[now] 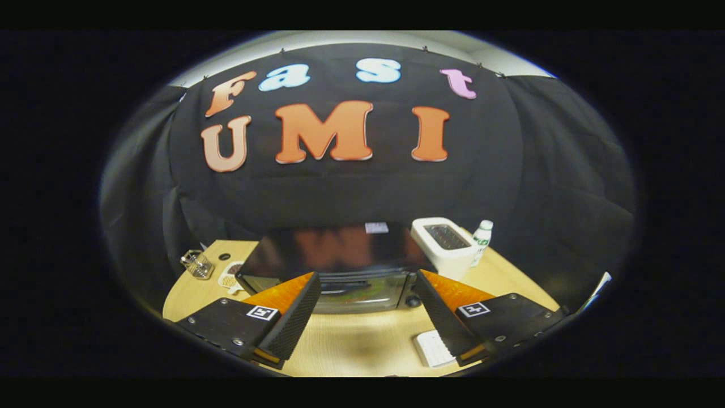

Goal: Open the toaster oven, put the food inside, and close the toaster oven door.

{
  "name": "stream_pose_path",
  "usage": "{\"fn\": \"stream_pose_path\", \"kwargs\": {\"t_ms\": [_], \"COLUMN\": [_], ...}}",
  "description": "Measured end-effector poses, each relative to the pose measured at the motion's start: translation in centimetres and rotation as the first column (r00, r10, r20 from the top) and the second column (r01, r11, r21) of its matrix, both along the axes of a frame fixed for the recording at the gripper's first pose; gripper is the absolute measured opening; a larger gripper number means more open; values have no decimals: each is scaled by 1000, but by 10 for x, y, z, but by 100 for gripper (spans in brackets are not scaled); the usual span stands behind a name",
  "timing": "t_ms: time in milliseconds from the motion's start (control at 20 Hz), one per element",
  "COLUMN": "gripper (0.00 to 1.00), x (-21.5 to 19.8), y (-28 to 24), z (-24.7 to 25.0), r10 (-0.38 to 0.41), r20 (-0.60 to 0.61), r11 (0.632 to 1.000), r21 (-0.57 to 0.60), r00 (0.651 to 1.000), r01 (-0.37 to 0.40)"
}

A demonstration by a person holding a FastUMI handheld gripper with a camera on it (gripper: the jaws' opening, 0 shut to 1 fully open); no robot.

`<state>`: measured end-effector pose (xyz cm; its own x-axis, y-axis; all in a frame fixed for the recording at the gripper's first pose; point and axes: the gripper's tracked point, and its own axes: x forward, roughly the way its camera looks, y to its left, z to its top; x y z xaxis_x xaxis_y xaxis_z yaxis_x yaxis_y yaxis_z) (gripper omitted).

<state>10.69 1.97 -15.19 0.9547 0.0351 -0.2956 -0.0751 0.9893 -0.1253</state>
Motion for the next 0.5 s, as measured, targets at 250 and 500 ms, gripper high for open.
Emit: {"fn": "stream_pose_path", "kwargs": {"t_ms": [250,500], "gripper": [99,99], "x": [-24,-47], "y": [-14,-53], "z": [97,151], "r10": [47,58], "r20": [161,236], "r11": [999,998], "r21": [11,-10], "r00": [986,970], "r01": [-49,-58]}}
